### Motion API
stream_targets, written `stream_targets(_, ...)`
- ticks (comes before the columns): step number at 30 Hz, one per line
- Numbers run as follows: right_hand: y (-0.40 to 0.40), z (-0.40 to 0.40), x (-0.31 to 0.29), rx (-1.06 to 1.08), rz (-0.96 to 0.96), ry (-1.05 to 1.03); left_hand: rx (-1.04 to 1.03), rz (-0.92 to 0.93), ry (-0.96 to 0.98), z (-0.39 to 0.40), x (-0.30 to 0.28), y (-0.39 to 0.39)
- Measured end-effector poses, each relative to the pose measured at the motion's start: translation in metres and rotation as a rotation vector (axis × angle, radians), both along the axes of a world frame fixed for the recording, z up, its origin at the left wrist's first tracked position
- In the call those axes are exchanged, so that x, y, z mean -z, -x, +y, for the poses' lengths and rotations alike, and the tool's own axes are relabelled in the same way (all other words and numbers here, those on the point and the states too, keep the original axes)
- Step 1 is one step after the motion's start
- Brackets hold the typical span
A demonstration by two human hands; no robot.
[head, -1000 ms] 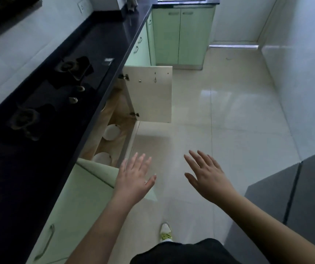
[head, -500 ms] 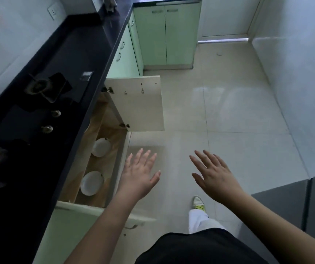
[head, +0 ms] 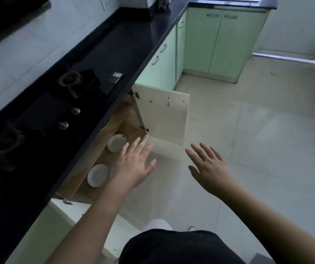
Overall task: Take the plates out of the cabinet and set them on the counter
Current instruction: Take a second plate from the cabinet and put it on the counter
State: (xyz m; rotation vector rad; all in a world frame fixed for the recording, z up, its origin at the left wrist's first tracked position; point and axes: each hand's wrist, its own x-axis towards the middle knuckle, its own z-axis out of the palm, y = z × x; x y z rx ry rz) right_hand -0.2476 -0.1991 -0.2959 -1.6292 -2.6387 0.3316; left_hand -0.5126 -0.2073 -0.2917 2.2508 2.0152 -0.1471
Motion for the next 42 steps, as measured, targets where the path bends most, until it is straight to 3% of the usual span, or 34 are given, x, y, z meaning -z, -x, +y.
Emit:
stream_targets(15,0.165,0.157,0.001,-0.362,-0.035,-0.07,-0.295,-0.036,0.042,0.066,0.041,0.119)
stream_targets(23,0.206,0.214,0.024,-0.481,-0.089,-0.03,-0.382,-0.105,0.082,0.097,0.061,0.152)
stream_targets(42,0.267,0.392,0.104,-0.925,-0.173,0.106,-0.746,-0.11,0.212,0.161,0.117,0.14)
